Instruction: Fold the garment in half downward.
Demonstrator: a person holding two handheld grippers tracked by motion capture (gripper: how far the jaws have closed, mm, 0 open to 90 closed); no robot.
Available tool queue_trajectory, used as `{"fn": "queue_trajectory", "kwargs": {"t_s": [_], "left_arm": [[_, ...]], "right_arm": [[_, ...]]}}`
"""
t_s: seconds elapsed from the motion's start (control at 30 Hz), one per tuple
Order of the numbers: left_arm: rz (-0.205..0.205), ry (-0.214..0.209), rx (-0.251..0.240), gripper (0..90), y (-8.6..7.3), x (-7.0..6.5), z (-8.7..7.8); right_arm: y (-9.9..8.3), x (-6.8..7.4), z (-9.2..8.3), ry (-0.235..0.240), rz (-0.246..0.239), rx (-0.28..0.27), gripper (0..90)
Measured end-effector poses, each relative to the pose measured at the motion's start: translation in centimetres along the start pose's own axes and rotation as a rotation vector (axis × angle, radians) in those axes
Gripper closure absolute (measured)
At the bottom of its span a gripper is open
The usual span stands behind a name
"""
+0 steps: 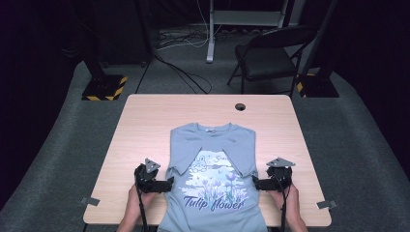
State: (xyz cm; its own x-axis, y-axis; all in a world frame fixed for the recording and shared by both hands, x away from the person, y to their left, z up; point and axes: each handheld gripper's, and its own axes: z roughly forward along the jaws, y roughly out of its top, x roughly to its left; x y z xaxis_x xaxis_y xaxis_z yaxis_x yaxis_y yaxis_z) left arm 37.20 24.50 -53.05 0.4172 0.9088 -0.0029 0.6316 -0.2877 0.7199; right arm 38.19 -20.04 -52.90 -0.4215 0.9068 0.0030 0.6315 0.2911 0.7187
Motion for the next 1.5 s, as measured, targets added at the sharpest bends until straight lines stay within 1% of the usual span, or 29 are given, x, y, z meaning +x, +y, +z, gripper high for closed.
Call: {"fn": "queue_trajectory", "kwargs": {"t_s": [1.5], "left_arm": [[0.008,-0.01,0.001,2.2,-1.8,-0.5,-1.8]], "right_arm": [[-1.4,1.1,-1.4,0.014,-0.019,0.001,1.1]]}}
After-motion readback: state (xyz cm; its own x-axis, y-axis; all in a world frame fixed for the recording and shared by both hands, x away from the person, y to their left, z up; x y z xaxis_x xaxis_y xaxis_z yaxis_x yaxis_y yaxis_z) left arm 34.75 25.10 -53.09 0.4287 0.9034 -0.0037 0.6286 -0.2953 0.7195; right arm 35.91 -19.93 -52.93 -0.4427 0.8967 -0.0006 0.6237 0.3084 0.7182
